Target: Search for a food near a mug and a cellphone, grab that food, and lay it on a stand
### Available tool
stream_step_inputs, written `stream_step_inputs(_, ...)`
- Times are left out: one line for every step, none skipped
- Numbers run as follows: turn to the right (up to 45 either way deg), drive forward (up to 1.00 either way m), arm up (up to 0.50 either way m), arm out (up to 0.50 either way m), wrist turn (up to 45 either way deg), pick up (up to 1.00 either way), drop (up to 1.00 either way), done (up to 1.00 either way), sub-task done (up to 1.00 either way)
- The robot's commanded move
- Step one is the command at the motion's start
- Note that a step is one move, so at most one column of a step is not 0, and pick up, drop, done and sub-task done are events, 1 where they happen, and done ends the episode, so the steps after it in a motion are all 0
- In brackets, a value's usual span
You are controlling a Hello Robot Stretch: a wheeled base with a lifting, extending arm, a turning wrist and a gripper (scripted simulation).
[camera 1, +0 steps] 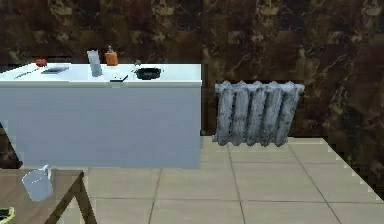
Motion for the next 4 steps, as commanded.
stream_step_inputs(-45.0, 0.0, 0.0, 0.0, 0.0, 0.0, 0.0, 0.0, 0.0)
stream_step_inputs(-45.0, 0.0, 0.0, 0.0, 0.0, 0.0, 0.0, 0.0, 0.0)
stream_step_inputs(-45.0, 0.0, 0.0, 0.0, 0.0, 0.0, 0.0, 0.0, 0.0)
stream_step_inputs(-30.0, 0.0, 0.0, 0.0, 0.0, 0.0, 0.0, 0.0, 0.0)
